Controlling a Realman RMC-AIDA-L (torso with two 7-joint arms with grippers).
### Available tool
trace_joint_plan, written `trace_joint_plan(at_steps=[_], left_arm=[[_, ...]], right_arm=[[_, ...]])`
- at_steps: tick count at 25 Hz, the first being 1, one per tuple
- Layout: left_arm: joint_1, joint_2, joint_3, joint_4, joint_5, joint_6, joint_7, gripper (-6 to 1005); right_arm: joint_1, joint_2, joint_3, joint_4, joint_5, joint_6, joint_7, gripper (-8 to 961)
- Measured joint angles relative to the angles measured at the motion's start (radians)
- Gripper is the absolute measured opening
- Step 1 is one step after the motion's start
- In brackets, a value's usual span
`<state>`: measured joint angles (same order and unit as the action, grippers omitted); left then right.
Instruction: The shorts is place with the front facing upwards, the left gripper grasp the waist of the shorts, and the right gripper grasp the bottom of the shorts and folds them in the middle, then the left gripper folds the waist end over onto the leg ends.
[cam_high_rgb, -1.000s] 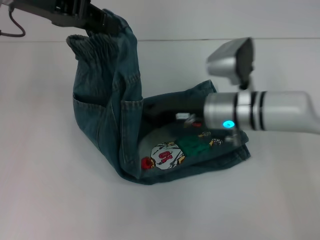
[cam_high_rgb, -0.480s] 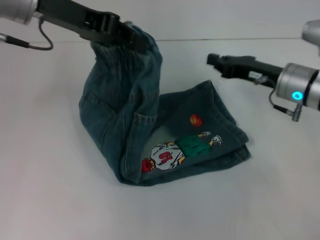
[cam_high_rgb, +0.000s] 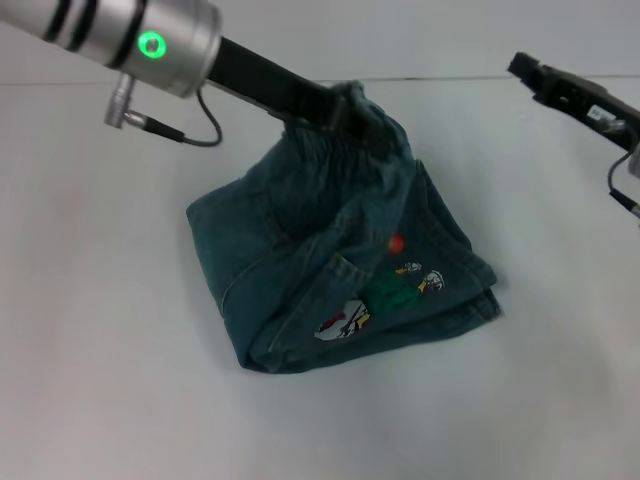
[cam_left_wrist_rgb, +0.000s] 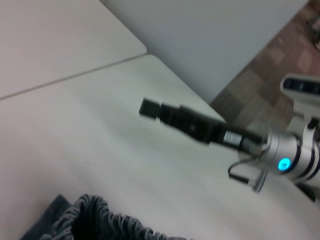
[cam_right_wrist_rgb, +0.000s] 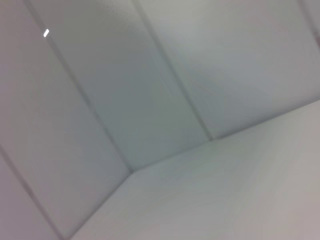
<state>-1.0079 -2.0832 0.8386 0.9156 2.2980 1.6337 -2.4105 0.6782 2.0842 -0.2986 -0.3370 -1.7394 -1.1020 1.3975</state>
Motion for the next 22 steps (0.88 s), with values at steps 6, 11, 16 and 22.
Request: trace_joint_plan(at_steps=[6,11,16,22], left_arm=[[0.005,-0.047,0.133,-0.036,0.003,-0.097,0.041,130],[-0.014,-0.080,0.169,-0.114,-0.010,-0.178,0.104,137],[-0.033,-0.083,0.189,-0.151,-0.042,-0.209,0.116,144],[-0.020,-0.084,0.247,-0.159,-0.081,-0.270,0.120,282]], right_arm=[[-0.035,-0.007,-0.002,-0.009,0.071,-0.016,0.015,10],[-0.039,-0.003,-0.002,-0.004,0.069,-0.017,0.015,9],[-0.045,-0.001,-0.002,-0.001,0.068,-0.017,0.015,9],[-0.053,0.001,-0.002,0.002,0.070,-0.017,0.015,9]])
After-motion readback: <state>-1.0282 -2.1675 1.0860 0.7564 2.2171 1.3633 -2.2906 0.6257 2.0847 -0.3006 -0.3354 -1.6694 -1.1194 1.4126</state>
